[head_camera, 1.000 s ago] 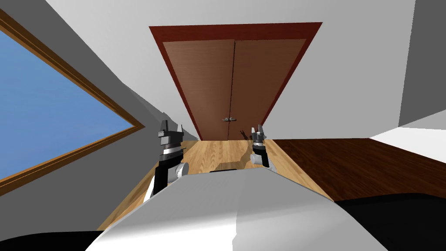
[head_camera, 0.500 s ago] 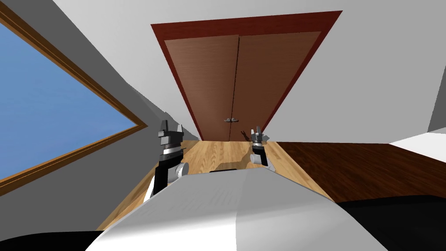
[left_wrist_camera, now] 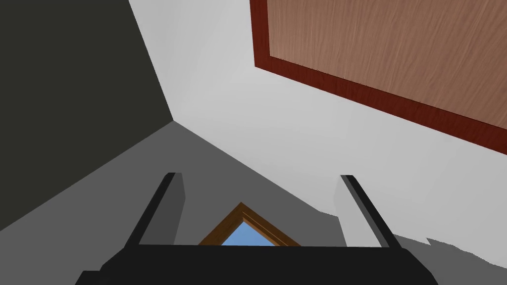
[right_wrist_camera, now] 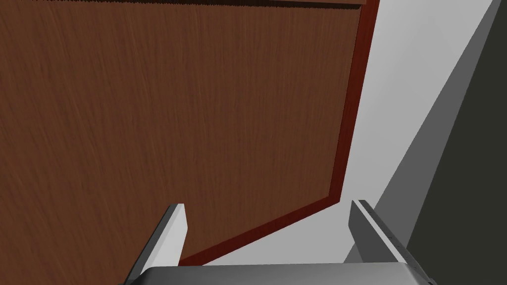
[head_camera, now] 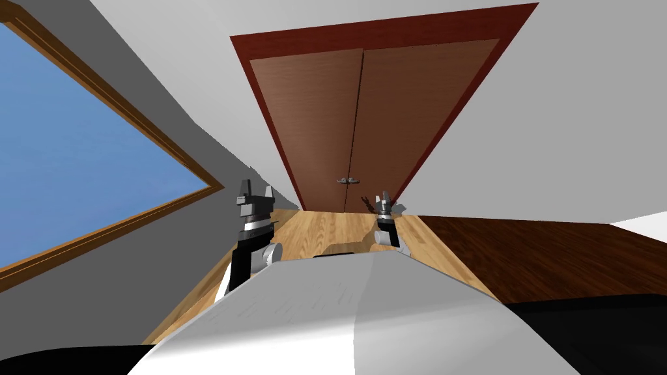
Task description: Pull the door open
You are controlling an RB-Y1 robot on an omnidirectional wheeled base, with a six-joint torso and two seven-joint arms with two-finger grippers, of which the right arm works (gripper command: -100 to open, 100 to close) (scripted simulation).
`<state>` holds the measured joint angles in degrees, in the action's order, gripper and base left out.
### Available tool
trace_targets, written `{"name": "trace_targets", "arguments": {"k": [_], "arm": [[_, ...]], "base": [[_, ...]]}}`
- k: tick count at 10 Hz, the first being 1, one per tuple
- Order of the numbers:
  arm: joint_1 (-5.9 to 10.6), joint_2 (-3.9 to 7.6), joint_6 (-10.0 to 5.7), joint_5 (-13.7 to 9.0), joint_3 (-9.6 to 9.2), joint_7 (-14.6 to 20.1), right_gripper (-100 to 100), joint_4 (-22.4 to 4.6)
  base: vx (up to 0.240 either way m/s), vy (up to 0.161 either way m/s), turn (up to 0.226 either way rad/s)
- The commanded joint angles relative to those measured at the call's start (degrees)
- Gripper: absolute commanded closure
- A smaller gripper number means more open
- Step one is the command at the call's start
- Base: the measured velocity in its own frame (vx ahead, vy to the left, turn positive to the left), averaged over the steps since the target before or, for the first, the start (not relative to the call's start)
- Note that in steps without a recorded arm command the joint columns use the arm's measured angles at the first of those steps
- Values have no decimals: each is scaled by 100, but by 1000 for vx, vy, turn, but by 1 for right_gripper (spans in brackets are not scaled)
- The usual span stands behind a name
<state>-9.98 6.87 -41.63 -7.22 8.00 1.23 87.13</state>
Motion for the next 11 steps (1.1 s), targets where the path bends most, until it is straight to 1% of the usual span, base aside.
{"name": "trace_targets", "arguments": {"k": [1,2,3,4,5,6,9,10,11], "arm": [[68,-1,-50,1,18,-11,-100,-203],[140,17,-74,-8,61,-14,-100,-382],[140,17,-74,-8,61,-14,-100,-412],[211,35,-99,-16,103,-16,-100,-622],[283,51,-123,-25,145,-19,-100,-776],[283,51,-123,-25,145,-19,-100,-831],[499,101,-196,-51,272,-27,-100,-1444],[499,101,-196,-51,272,-27,-100,-1459],[570,116,-219,-59,313,-30,-100,-1664]], "base": [[43,-11,34],[52,-7,60],[43,-7,37],[52,-9,73],[71,-14,104],[57,-13,37],[77,-20,88],[62,-21,35],[65,-16,77]]}}
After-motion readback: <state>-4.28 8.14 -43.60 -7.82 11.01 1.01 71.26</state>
